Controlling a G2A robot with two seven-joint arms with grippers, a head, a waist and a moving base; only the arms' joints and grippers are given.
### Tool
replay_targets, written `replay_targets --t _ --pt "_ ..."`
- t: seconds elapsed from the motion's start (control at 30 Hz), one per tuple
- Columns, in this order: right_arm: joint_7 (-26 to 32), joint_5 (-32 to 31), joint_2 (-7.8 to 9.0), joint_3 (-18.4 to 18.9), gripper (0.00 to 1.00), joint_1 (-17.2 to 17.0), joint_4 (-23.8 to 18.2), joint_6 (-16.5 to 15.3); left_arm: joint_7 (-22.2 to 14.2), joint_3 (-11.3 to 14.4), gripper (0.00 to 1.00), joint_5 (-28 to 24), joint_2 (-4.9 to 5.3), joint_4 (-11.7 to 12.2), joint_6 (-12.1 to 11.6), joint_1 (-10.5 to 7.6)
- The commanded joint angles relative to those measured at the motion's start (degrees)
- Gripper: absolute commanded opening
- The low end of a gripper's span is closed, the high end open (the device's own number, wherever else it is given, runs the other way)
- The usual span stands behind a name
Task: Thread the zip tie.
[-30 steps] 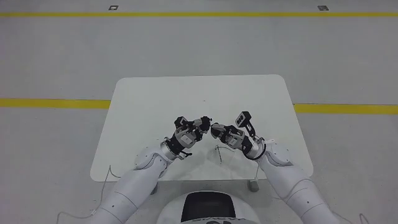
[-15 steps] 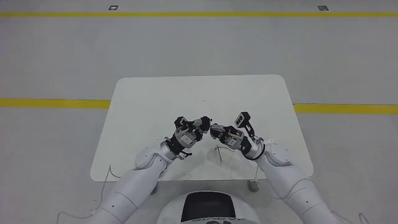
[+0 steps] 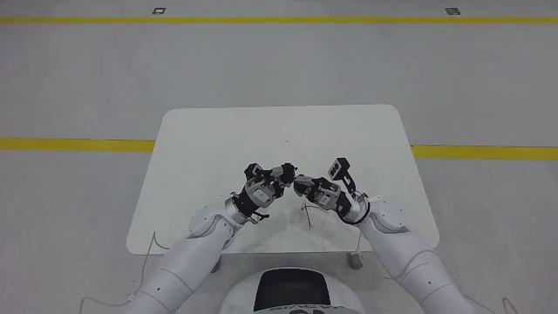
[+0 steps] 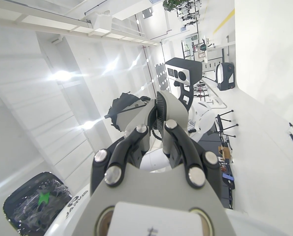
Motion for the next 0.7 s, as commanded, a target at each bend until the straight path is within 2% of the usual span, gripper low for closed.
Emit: replay_targets --t 0.0,0.67 --pt "0.02 -0.06 -0.01 -0.03 0.0 0.04 0.11 0.03 0.0 0.0 0.0 0.0 0.0 0.0 0.0 0.0" --pt "-0.45 -1.15 -0.04 -0.23 0.0 0.3 0.81 0.21 0.0 0.0 0.0 0.0 0.0 0.0 0.0 0.0"
